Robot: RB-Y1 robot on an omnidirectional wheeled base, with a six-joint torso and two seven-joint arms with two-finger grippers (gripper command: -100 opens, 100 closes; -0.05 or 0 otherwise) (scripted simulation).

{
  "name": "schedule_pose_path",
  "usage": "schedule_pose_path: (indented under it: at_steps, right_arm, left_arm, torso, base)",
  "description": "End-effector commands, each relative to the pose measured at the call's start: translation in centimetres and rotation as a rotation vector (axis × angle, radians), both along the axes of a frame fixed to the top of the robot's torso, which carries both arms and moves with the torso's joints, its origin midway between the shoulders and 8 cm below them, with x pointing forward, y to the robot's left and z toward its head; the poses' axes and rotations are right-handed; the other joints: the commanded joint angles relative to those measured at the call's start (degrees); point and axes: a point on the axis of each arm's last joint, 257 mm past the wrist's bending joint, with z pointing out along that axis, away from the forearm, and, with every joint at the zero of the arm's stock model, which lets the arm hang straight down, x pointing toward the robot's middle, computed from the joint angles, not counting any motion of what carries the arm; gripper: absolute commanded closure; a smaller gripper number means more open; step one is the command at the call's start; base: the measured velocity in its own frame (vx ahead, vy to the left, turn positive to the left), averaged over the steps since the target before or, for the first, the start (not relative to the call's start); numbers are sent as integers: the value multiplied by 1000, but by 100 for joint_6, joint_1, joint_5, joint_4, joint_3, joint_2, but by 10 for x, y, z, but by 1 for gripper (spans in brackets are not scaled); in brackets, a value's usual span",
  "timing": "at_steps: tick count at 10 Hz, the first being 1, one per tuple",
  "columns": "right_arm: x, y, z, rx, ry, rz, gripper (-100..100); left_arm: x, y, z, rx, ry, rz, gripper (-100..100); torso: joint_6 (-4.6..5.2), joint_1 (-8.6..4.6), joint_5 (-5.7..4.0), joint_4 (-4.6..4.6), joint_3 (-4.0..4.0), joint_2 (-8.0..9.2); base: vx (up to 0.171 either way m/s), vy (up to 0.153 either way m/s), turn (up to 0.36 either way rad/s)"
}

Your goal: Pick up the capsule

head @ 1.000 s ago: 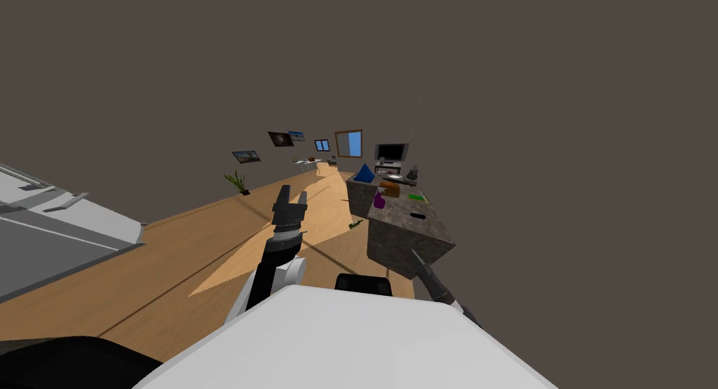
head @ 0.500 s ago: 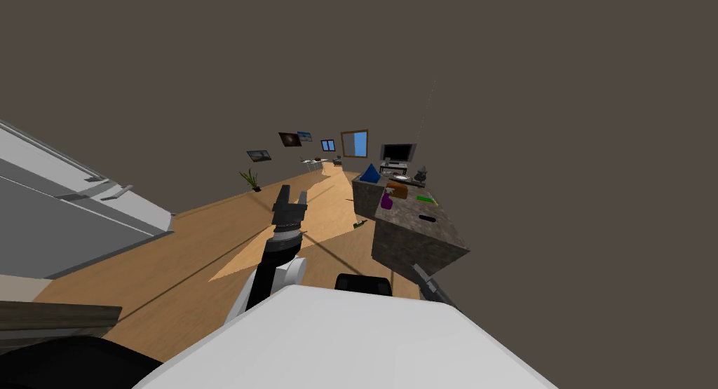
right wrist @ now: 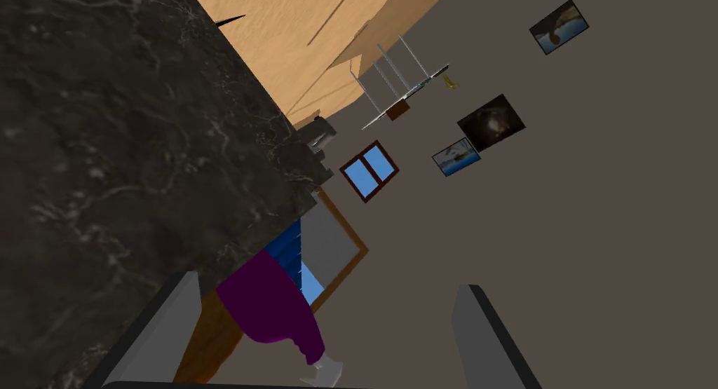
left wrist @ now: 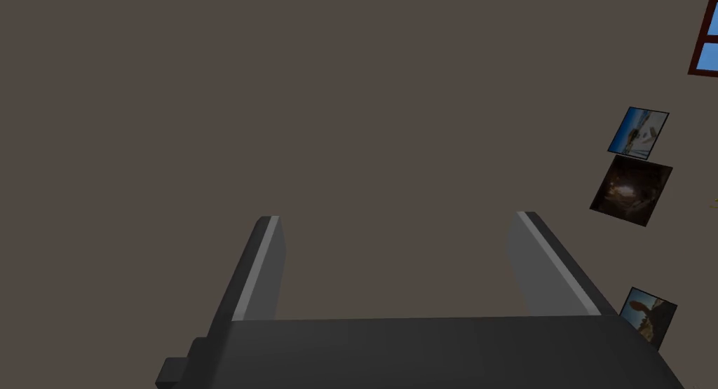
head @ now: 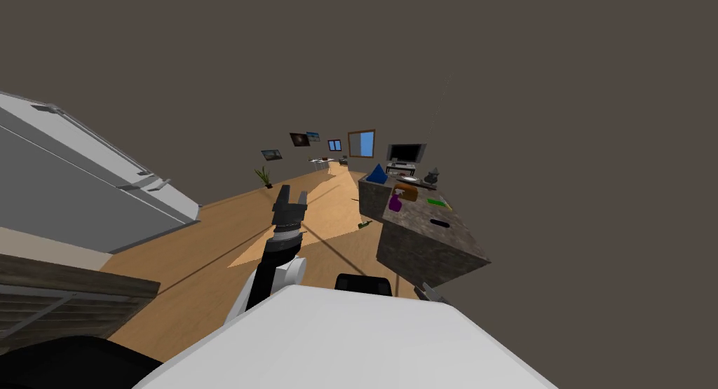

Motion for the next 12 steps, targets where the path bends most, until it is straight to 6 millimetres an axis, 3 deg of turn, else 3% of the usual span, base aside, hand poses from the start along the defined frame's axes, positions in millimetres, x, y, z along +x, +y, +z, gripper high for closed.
schedule_pose_path:
  at_steps: [1, 4, 6, 7, 8, 9, 11, 12]
  right_arm:
    - [-11, -18, -12, -55, 37, 30, -100]
    - [-48, -53, -43, -199, 132, 111, -100]
    - [-52, -65, -45, -229, 150, 129, -100]
    - [-70, -87, -57, -302, 198, 167, -100]
    - [-72, -94, -57, -319, 206, 178, -100]
    - [-87, -112, -65, -381, 243, 213, -100]
    - [-91, -126, -65, -410, 259, 228, -100]
    - [-108, -153, -72, -486, 307, 262, -100]
  left_arm:
    - [0, 0, 0, 0, 0, 0, 0]
    - [0, 0, 0, 0, 0, 0, 0]
    - [0, 0, 0, 0, 0, 0, 0]
    - [0, 0, 0, 0, 0, 0, 0]
    - [0, 0, 0, 0, 0, 0, 0]
    - [0, 0, 0, 0, 0, 0, 0]
    - [0, 0, 0, 0, 0, 0, 0]
    - [0, 0, 0, 0, 0, 0, 0]
  torso:
    - [0, 0, 0, 0, 0, 0]
    - [2, -6, 0, -1, -3, -4]
    - [5, -7, -1, -1, -2, -2]
    - [5, -12, -2, 1, 1, 2]
    - [0, -10, -2, 0, 0, -1]
    - [4, -11, -1, 0, -1, -2]
    - [3, -8, -1, -1, -3, -4]
    - [5, -14, -3, 0, -1, -1]
  base:
    - [10, 51, 78]
    - [24, 53, 154]
    - [11, 32, 5]
    - [15, 37, 166]
    - [20, 35, 92]
    - [20, 48, 131]
    - [19, 28, 48]
    - [29, 37, 102]
